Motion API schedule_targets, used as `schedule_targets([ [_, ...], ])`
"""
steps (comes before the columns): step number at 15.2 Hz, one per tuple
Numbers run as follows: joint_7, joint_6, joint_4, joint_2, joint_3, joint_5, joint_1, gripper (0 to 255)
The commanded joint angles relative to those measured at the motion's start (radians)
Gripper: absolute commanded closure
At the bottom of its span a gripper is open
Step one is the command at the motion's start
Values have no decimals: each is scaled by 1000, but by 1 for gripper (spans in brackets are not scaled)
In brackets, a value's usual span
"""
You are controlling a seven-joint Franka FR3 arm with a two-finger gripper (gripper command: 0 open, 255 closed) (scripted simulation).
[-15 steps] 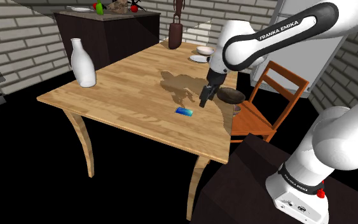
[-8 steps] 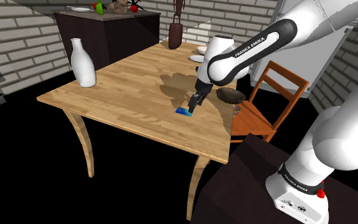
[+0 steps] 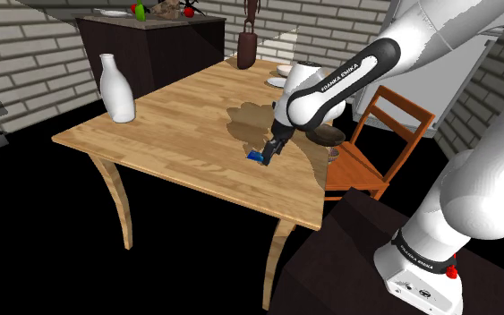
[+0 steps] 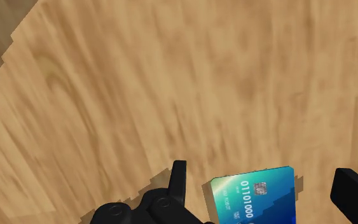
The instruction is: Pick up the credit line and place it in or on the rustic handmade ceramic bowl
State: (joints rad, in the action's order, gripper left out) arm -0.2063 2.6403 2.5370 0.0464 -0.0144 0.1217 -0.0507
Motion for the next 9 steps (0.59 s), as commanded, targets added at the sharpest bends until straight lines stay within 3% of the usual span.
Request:
schedule_targets([
  [1,0,1,0,-1,0,0,0,0],
  [5,0,1,0,-1,0,0,0,0],
  [6,0,1,0,-1,0,0,0,255],
  [9,-1,2,-2,-4,0,0,0,255],
])
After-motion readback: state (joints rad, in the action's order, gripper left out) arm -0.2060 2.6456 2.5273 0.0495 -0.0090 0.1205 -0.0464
